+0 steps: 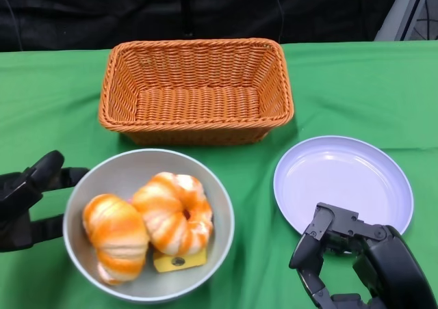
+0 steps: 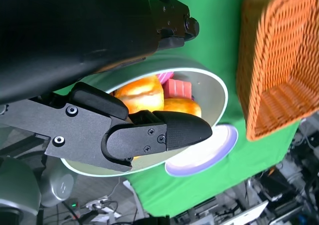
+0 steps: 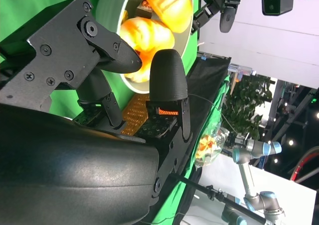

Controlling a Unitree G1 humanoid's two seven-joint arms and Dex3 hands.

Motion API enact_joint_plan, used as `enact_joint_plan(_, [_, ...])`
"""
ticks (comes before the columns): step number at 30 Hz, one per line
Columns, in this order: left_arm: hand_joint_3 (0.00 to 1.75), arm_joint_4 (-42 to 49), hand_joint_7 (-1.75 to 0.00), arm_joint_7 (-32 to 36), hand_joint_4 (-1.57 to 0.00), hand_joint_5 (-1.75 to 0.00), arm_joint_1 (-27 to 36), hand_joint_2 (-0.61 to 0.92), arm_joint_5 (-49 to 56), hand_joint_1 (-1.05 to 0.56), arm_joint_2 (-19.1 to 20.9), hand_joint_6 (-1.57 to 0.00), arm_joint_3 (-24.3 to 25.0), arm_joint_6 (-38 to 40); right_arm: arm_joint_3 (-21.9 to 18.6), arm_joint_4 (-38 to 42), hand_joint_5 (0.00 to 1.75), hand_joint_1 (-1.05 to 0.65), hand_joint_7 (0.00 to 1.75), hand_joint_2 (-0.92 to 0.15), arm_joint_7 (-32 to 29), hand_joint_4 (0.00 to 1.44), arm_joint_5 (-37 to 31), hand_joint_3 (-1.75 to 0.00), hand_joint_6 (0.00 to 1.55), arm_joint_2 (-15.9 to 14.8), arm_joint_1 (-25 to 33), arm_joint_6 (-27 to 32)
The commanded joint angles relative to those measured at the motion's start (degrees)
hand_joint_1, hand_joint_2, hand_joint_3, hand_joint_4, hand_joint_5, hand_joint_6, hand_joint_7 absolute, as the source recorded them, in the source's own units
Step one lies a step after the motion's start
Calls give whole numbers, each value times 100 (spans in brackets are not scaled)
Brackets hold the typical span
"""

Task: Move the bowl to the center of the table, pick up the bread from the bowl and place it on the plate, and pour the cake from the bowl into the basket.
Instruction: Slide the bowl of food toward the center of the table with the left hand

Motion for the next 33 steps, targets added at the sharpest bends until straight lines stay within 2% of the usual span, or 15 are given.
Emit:
enact_joint_plan(1, [53,-276,0,67,0,0,59,92,-198,-75,-51,0,-13,169,-44,42,175,-1,146,-37,-61,82,-66,-126,72,-7,-9,-105])
enact_joint_plan(6, [52,-678,0,322,0,0,125,92,-402,-75,-302,0,28,465,-32,29,175,-2,146,-38,-51,82,-38,-126,72,1,-2,-98])
enact_joint_plan(16, [51,-1080,0,597,0,0,195,92,-518,-75,-568,0,-99,482,-16,-16,175,-3,146,-37,-96,83,-126,-126,73,10,19,-50])
enact_joint_plan(24, [50,-1183,0,784,0,0,159,92,-411,-74,-779,0,-413,35,-6,9,175,-2,145,-38,-95,83,-121,-125,72,18,25,-66])
enact_joint_plan(33, [48,-1318,0,1408,0,0,338,92,-306,-72,-1079,0,-216,-596,27,51,174,-2,145,-37,-103,82,-146,-125,73,34,-4,-69])
